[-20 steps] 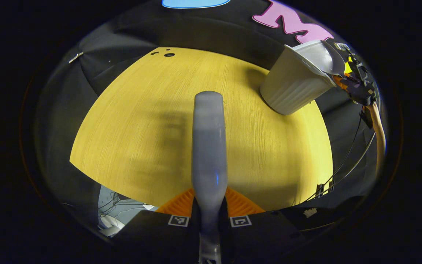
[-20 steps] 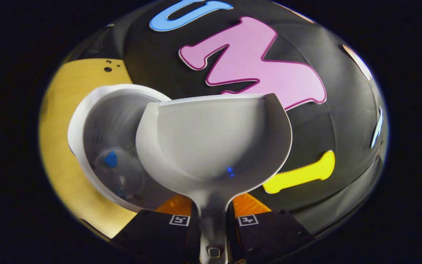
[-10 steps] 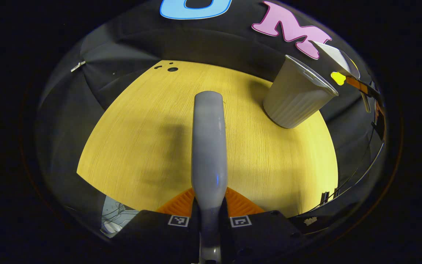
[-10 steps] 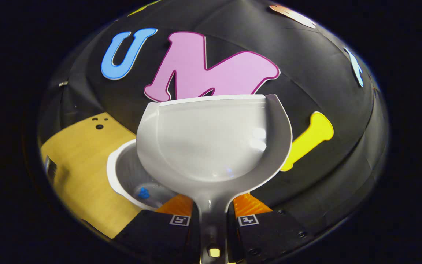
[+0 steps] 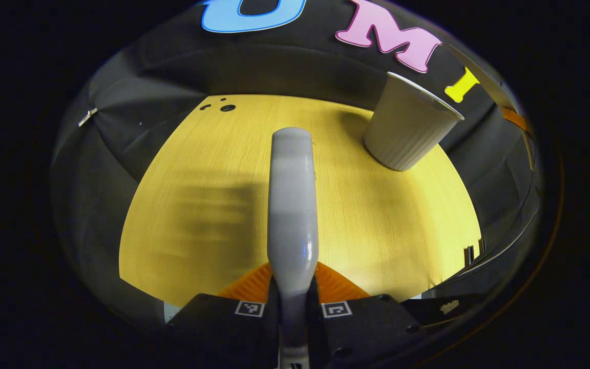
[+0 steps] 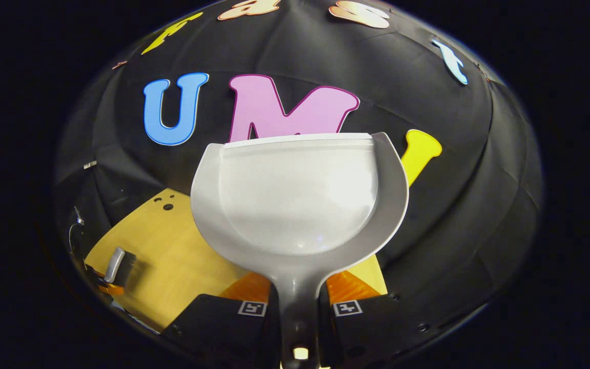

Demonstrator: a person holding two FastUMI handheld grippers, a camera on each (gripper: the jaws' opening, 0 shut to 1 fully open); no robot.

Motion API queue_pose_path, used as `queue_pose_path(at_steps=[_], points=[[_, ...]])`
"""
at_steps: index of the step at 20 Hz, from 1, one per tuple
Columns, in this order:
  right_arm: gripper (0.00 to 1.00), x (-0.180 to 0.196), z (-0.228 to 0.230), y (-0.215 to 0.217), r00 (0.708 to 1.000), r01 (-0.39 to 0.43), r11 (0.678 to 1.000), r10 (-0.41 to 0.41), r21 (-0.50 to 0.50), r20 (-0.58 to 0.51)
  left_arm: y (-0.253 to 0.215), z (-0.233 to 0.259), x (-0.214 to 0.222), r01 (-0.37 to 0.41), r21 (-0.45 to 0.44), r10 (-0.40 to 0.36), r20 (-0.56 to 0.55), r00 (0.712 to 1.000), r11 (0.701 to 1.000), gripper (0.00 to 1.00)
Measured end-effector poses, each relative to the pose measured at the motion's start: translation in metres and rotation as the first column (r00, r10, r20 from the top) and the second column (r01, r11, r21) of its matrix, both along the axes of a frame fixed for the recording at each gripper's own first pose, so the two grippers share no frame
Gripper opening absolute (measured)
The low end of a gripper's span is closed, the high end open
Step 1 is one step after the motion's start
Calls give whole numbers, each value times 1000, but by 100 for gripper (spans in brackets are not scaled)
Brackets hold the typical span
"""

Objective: Pick up the small broom and dustpan from the desktop, sweep the trash into the dustpan with the broom, and then empty the trash into the garbage bin.

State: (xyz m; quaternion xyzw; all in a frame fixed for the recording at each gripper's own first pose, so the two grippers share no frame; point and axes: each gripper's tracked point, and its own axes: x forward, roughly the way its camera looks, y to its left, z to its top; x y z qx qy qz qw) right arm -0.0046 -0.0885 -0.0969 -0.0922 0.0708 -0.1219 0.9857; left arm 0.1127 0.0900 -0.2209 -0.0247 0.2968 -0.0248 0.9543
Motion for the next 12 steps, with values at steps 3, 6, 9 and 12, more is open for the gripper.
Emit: queue_pose_path(at_steps=[3, 6, 9, 12], points=[[32, -30, -32, 29, 998, -2, 1000, 4, 29, -63, 9, -8, -5, 29, -14, -29, -12, 1000, 999, 27], [32, -51, -67, 63, 995, -8, 996, 17, 91, -100, 25, -21, -4, 50, 19, -50, -20, 999, 999, 27], [32, -62, -113, 96, 985, -18, 991, 40, 135, -167, 37, -37, -1, 72, 50, -70, -42, 997, 996, 23], [32, -68, -167, 130, 964, -25, 978, 79, 209, -255, 49, -51, 3, 88, 79, -83, -71, 994, 993, 30]])
